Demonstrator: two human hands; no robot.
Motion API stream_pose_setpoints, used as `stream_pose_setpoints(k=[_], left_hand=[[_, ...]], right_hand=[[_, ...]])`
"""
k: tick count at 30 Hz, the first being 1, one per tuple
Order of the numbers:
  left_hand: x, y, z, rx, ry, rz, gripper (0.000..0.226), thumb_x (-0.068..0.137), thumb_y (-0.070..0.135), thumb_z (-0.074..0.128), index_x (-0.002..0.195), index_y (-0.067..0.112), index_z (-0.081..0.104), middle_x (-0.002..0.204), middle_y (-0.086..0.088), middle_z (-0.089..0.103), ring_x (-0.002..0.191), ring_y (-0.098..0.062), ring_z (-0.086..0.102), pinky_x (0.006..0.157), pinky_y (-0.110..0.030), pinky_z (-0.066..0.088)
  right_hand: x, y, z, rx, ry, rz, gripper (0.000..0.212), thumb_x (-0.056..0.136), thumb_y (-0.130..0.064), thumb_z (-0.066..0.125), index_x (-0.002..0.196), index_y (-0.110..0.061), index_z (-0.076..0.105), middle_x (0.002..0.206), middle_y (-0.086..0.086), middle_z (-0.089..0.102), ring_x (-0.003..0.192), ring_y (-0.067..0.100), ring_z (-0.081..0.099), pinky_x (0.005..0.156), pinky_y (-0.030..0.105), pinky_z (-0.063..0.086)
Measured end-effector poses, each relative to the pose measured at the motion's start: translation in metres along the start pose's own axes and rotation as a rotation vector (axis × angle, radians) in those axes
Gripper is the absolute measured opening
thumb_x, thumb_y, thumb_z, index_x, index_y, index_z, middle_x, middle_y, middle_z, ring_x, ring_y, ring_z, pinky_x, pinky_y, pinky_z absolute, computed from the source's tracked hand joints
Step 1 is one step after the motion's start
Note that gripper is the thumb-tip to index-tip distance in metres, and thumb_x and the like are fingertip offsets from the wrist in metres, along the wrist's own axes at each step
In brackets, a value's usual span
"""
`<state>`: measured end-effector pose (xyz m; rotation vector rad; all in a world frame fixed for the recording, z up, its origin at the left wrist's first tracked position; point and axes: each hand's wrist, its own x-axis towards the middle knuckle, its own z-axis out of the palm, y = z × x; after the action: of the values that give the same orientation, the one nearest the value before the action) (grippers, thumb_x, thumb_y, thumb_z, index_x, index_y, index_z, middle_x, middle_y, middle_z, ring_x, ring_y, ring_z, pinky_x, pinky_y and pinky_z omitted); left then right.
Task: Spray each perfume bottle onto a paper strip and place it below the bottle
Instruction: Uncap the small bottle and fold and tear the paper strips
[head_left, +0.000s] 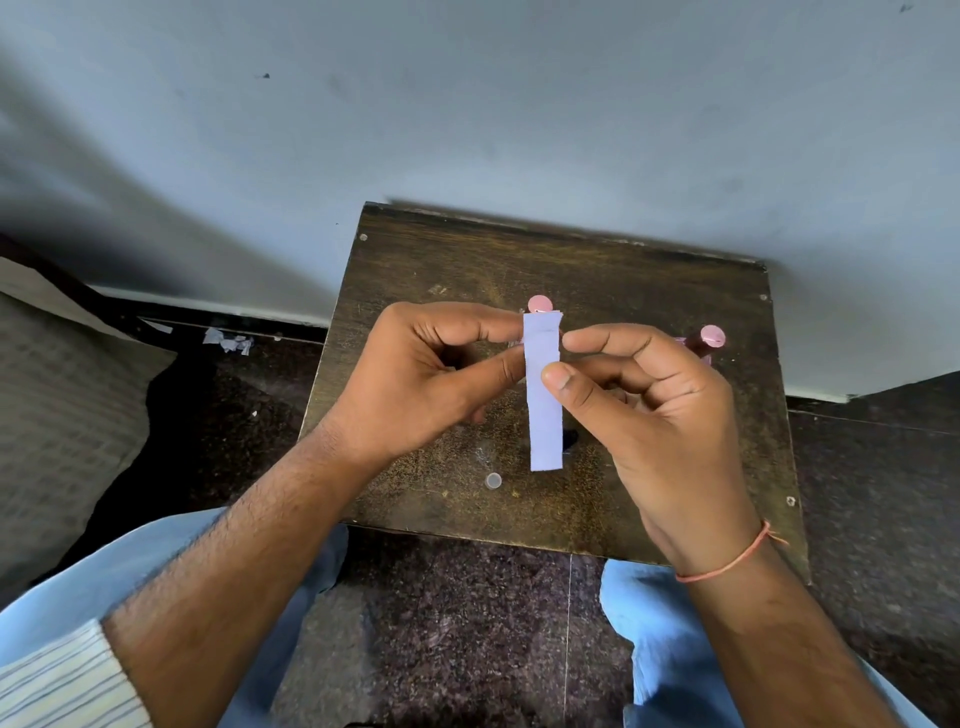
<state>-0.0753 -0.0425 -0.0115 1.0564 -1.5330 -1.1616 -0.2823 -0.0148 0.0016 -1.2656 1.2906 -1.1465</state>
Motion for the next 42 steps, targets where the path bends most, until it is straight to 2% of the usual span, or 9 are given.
stream_pose_setpoints(k=[7, 13, 17, 21, 26, 29, 33, 36, 42], left_hand=[[-0.001, -0.006, -0.002, -0.023, 0.013, 0.056, 0.020, 0.097, 0.010, 0.075, 0.116, 0.011, 0.081, 0.115, 0.000, 0.084, 0.047, -0.019, 0.064, 0.043, -0.038, 0.055], [-0.003, -0.008, -0.004, -0.013, 0.012, 0.037, 0.017, 0.097, 0.013, 0.077, 0.112, 0.011, 0.083, 0.109, 0.001, 0.085, 0.046, -0.033, 0.060, 0.040, -0.046, 0.049], [-0.004, -0.010, -0.005, -0.001, 0.013, 0.046, 0.014, 0.097, 0.009, 0.079, 0.111, 0.010, 0.084, 0.099, -0.002, 0.085, 0.046, -0.041, 0.055, 0.041, -0.047, 0.045], [-0.004, -0.004, -0.005, 0.110, 0.017, 0.098, 0.015, 0.095, 0.010, 0.081, 0.109, 0.011, 0.085, 0.105, 0.002, 0.085, 0.060, -0.002, 0.065, 0.051, -0.025, 0.049], [-0.004, -0.004, -0.008, 0.186, 0.005, 0.127, 0.022, 0.094, 0.006, 0.082, 0.114, 0.014, 0.084, 0.115, 0.008, 0.083, 0.064, -0.006, 0.068, 0.049, -0.029, 0.052], [-0.003, -0.003, -0.010, 0.191, 0.021, 0.151, 0.024, 0.094, 0.005, 0.081, 0.117, 0.008, 0.083, 0.120, 0.001, 0.082, 0.088, 0.003, 0.076, 0.068, -0.020, 0.059], [-0.004, -0.006, -0.012, 0.143, -0.001, 0.144, 0.022, 0.097, 0.008, 0.078, 0.118, 0.010, 0.083, 0.120, 0.003, 0.083, 0.102, -0.017, 0.082, 0.076, -0.050, 0.067], [-0.005, -0.007, -0.014, 0.180, 0.019, 0.140, 0.026, 0.098, 0.014, 0.079, 0.123, 0.020, 0.081, 0.115, 0.010, 0.083, 0.067, -0.022, 0.074, 0.056, -0.045, 0.060], [-0.003, -0.006, -0.014, 0.148, -0.005, 0.122, 0.021, 0.099, 0.015, 0.079, 0.119, 0.022, 0.084, 0.111, 0.012, 0.084, 0.070, -0.044, 0.075, 0.056, -0.057, 0.059]], right_hand=[[0.000, -0.002, 0.003, 0.077, -0.006, 0.059, 0.025, 0.089, -0.010, 0.087, 0.098, -0.033, 0.083, 0.089, 0.004, 0.085, 0.078, 0.037, 0.071, 0.078, 0.050, 0.051], [-0.002, -0.008, 0.005, 0.065, -0.018, 0.070, 0.016, 0.090, -0.012, 0.086, 0.100, -0.023, 0.082, 0.096, 0.004, 0.086, 0.091, 0.021, 0.079, 0.084, 0.067, 0.057], [-0.002, -0.010, 0.008, 0.111, 0.005, 0.073, 0.015, 0.084, -0.020, 0.084, 0.098, -0.022, 0.080, 0.093, 0.007, 0.085, 0.088, 0.020, 0.079, 0.085, 0.053, 0.058], [0.000, -0.010, 0.010, 0.142, -0.008, 0.086, 0.023, 0.087, -0.015, 0.089, 0.100, -0.030, 0.079, 0.092, 0.011, 0.085, 0.093, 0.050, 0.073, 0.085, 0.061, 0.056], [0.003, -0.009, 0.011, 0.122, 0.005, 0.096, 0.023, 0.085, -0.018, 0.089, 0.101, -0.030, 0.079, 0.092, 0.010, 0.085, 0.092, 0.052, 0.071, 0.082, 0.062, 0.056], [0.004, -0.009, 0.013, 0.109, 0.017, 0.093, 0.022, 0.082, -0.020, 0.085, 0.100, -0.031, 0.079, 0.091, 0.010, 0.085, 0.093, 0.050, 0.071, 0.085, 0.060, 0.057], [0.006, -0.009, 0.015, 0.095, -0.001, 0.089, 0.021, 0.083, -0.021, 0.085, 0.100, -0.029, 0.077, 0.094, 0.009, 0.086, 0.096, 0.055, 0.070, 0.093, 0.068, 0.053], [0.006, -0.010, 0.017, 0.088, -0.004, 0.089, 0.022, 0.082, -0.022, 0.086, 0.100, -0.029, 0.077, 0.093, 0.010, 0.086, 0.095, 0.056, 0.068, 0.091, 0.068, 0.053], [0.005, -0.013, 0.018, 0.140, 0.007, 0.091, 0.022, 0.077, -0.025, 0.091, 0.090, -0.027, 0.073, 0.083, 0.005, 0.081, 0.079, 0.032, 0.065, 0.080, 0.048, 0.049]])
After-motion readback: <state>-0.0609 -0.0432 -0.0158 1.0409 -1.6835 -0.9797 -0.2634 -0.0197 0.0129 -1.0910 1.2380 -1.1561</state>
